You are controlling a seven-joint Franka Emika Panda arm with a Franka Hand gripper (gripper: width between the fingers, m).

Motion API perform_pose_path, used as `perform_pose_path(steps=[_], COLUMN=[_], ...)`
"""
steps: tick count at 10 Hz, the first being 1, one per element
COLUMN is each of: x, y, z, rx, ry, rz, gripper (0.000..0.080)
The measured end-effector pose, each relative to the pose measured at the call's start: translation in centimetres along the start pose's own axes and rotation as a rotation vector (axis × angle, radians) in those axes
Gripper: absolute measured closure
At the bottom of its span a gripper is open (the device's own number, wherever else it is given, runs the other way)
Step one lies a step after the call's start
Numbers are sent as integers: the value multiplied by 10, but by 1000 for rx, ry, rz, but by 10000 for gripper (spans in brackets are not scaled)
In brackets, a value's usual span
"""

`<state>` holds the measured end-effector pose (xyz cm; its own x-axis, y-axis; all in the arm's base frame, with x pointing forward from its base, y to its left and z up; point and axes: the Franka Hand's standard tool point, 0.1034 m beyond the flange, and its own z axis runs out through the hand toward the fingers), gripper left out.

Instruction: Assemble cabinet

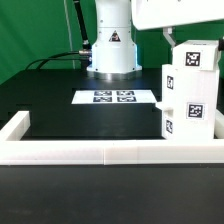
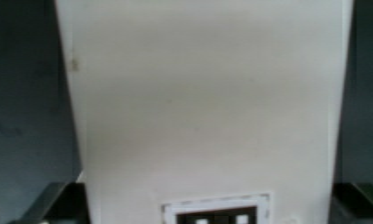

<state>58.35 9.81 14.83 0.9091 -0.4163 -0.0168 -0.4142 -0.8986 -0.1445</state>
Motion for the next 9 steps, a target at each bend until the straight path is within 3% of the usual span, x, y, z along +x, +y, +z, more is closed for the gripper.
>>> perform_pose_path(steps=[1,2,9], x=[0,0,1], y=[-1,-1,-3], z=[0,0,-1], rx=[0,0,2], ry=[0,0,3], rz=[-1,-2,-3], gripper=[52,16,2])
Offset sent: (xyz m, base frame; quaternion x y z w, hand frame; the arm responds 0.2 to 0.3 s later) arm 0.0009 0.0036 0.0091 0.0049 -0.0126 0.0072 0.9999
